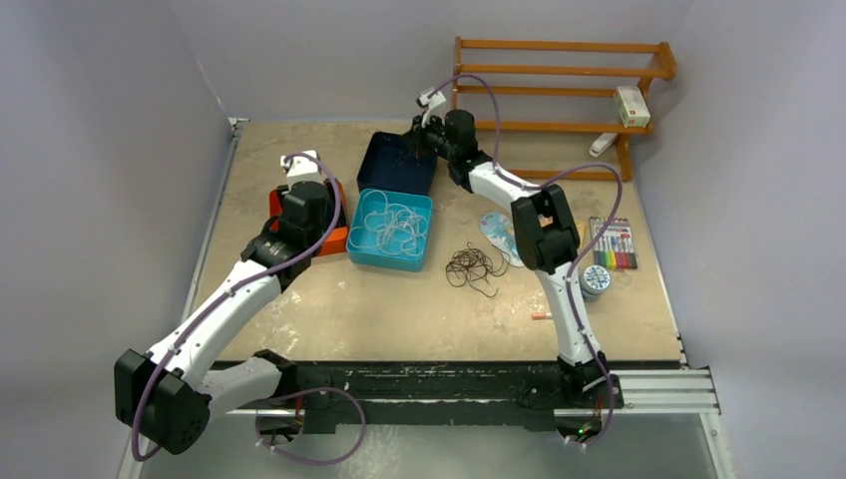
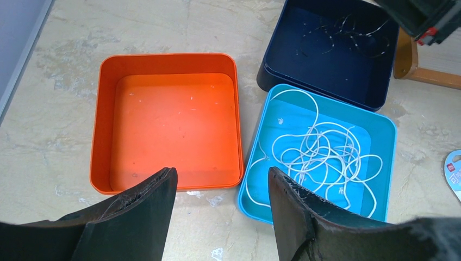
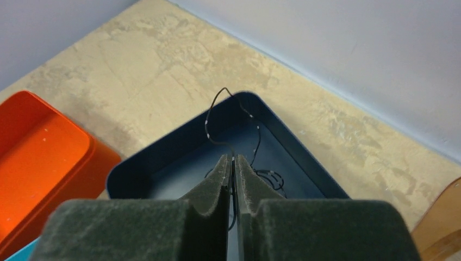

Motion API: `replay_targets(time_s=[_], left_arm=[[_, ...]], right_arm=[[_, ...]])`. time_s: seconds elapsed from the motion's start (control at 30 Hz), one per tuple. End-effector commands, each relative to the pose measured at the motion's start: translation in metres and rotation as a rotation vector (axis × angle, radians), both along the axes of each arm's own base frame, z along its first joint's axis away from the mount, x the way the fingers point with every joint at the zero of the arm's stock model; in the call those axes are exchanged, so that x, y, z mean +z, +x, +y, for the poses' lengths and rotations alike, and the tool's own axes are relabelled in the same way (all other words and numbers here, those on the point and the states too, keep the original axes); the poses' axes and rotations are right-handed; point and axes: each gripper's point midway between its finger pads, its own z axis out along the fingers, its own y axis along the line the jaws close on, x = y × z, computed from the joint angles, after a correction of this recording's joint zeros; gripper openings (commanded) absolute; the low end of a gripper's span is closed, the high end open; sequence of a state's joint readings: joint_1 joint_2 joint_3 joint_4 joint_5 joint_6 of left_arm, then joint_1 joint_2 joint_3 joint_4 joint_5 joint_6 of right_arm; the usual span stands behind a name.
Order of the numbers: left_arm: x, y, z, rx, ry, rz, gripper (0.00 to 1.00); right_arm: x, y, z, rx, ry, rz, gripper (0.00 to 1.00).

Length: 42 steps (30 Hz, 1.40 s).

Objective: Untangle the cables

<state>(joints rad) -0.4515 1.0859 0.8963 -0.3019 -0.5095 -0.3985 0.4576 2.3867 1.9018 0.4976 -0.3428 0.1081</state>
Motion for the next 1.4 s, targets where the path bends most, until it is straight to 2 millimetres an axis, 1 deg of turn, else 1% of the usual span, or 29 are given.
replay_targets(time_s=[0.0, 0.07, 0.1, 0.17, 0.27, 0.33, 0.37, 0.4, 0.43, 0.5, 0.57, 0.67, 0.7, 0.73, 0.8, 0.87, 1.0, 1.07, 1.13, 1.17, 1.23, 1.3, 1.37], left_arm=[[0.029, 0.006, -0.002, -0.014, -0.040, -0.084, 0.61], [0.029, 0.006, -0.002, -0.015, -0.051, -0.091, 0.61], [0.029, 0.006, -0.002, -0.015, -0.053, -0.093, 0.61], [0.027, 0.007, -0.003, -0.017, -0.054, -0.088, 0.61], [0.026, 0.009, -0.005, -0.023, -0.059, -0.084, 0.62], [0.025, 0.010, -0.007, -0.032, -0.064, -0.082, 0.62], [0.025, 0.010, -0.009, -0.039, -0.067, -0.082, 0.62], [0.026, 0.010, -0.009, -0.041, -0.069, -0.084, 0.62], [0.026, 0.011, -0.010, -0.045, -0.072, -0.085, 0.62], [0.025, 0.012, -0.012, -0.045, -0.075, -0.084, 0.62], [0.024, 0.014, -0.013, -0.045, -0.079, -0.077, 0.62], [0.021, 0.016, -0.018, -0.057, -0.091, -0.068, 0.61], [0.020, 0.017, -0.019, -0.062, -0.095, -0.065, 0.61], [0.019, 0.018, -0.021, -0.069, -0.098, -0.061, 0.61], [0.017, 0.020, -0.026, -0.085, -0.110, -0.053, 0.61], [0.015, 0.023, -0.037, -0.129, -0.133, -0.041, 0.61], [0.007, 0.026, -0.073, -0.262, -0.199, -0.016, 0.61], [0.001, 0.025, -0.094, -0.313, -0.196, -0.006, 0.61], [-0.004, 0.022, -0.117, -0.367, -0.192, -0.001, 0.61], [-0.007, 0.018, -0.133, -0.406, -0.198, 0.004, 0.61], [-0.010, 0.013, -0.158, -0.471, -0.225, 0.009, 0.61], [-0.015, 0.009, -0.177, -0.518, -0.261, 0.018, 0.60], [-0.020, 0.009, -0.189, -0.541, -0.291, 0.027, 0.59]], right_arm=[[0.000, 0.011, 0.001, -0.016, -0.024, -0.005, 0.12], [-0.009, 0.010, 0.000, -0.020, -0.032, 0.012, 0.22], [-0.011, 0.009, 0.000, -0.017, -0.036, 0.016, 0.26], [-0.007, 0.006, -0.002, -0.014, -0.038, 0.009, 0.33], [0.014, -0.001, -0.006, -0.015, -0.029, -0.020, 0.41], [0.032, -0.008, -0.010, -0.016, -0.023, -0.044, 0.43], [0.038, -0.014, -0.014, -0.020, -0.021, -0.049, 0.44], [0.048, -0.020, -0.018, -0.026, -0.014, -0.064, 0.45], [0.067, -0.027, -0.021, -0.030, 0.004, -0.095, 0.45], [0.085, -0.040, -0.031, -0.047, 0.021, -0.113, 0.46], [0.098, -0.053, -0.041, -0.072, 0.041, -0.112, 0.47], [0.108, -0.075, -0.057, -0.112, 0.075, -0.092, 0.48], [0.106, -0.083, -0.063, -0.125, 0.080, -0.075, 0.48], [0.108, -0.091, -0.069, -0.141, 0.087, -0.067, 0.48], [0.103, -0.107, -0.083, -0.184, 0.094, -0.028, 0.49], [0.099, -0.124, -0.095, -0.213, 0.094, 0.007, 0.49], [0.085, -0.157, -0.121, -0.282, 0.087, 0.111, 0.50], [0.080, -0.177, -0.131, -0.301, 0.088, 0.170, 0.50], [0.063, -0.197, -0.143, -0.332, 0.079, 0.246, 0.50], [0.057, -0.206, -0.149, -0.354, 0.086, 0.283, 0.50], [0.045, -0.222, -0.161, -0.396, 0.074, 0.339, 0.51], [0.029, -0.237, -0.172, -0.428, 0.034, 0.409, 0.51], [0.016, -0.248, -0.178, -0.442, -0.002, 0.460, 0.51]])
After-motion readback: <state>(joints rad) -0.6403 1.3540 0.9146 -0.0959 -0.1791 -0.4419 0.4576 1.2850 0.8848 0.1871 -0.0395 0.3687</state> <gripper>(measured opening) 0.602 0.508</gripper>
